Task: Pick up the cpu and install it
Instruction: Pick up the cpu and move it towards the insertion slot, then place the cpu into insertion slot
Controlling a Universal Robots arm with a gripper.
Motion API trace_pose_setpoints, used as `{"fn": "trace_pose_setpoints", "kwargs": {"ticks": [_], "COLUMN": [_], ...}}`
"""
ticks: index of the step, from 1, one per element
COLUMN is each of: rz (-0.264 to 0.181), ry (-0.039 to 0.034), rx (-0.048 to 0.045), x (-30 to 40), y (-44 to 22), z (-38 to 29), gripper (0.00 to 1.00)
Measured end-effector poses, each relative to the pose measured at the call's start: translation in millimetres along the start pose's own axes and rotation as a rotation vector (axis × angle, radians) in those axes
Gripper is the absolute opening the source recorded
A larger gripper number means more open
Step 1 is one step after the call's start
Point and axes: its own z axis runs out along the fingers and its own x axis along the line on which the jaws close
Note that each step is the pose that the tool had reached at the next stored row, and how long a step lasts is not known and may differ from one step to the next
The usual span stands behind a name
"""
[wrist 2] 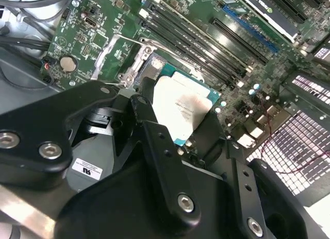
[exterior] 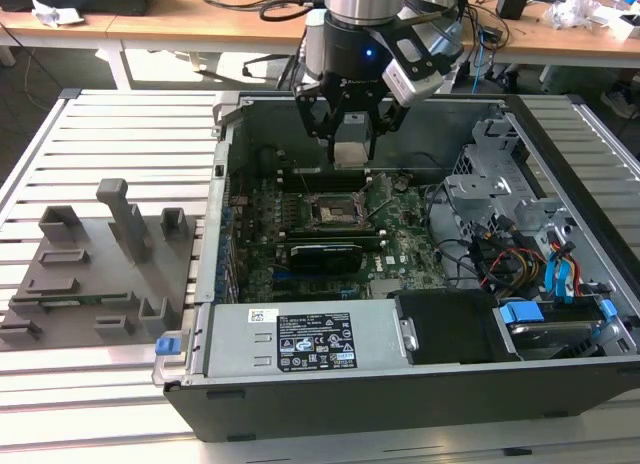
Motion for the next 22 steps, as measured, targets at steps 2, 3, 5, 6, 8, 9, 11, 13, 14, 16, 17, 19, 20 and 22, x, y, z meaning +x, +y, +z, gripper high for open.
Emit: {"fn": "trace_pose_setpoints", "kwargs": {"ticks": [2, 3, 5, 6, 8, 9, 11, 13, 14, 16, 17, 19, 20, 22], "rz": [0.000, 0.000, 0.000, 0.000, 0.000, 0.000, 0.000, 0.000, 0.000, 0.000, 0.000, 0.000, 0.001, 0.011], "ry": [0.0000, 0.0001, 0.0001, 0.0001, 0.0002, 0.0001, 0.0002, 0.0001, 0.0001, 0.0001, 0.0001, 0.0002, 0.0001, 0.0006], "rx": [0.0000, 0.0002, 0.0001, 0.0002, 0.0003, 0.0005, 0.0008, 0.0009, 0.0009, 0.0009, 0.0009, 0.0010, 0.0009, 0.0014], "x": [-1.1, -1.5, -1.5, -1.5, -1.5, -1.5, -1.5, -1.5, -1.5, -1.5, -1.5, -1.5, -1.5, -1.5], "y": [1.1, 1.5, 1.8, 1.8, 1.8, 1.8, 1.8, 1.8, 1.8, 1.8, 1.8, 1.8, 1.8, 1.8], "z": [2.7, 4.3, 6.8, 7.3, 7.7, 7.8, 7.8, 7.8, 7.8, 7.8, 7.8, 7.8, 7.8, 7.8], "gripper": [0.55, 0.55, 0.55, 0.55, 0.55, 0.55, 0.55, 0.55, 0.55, 0.55, 0.55, 0.55, 0.55, 0.55]}}
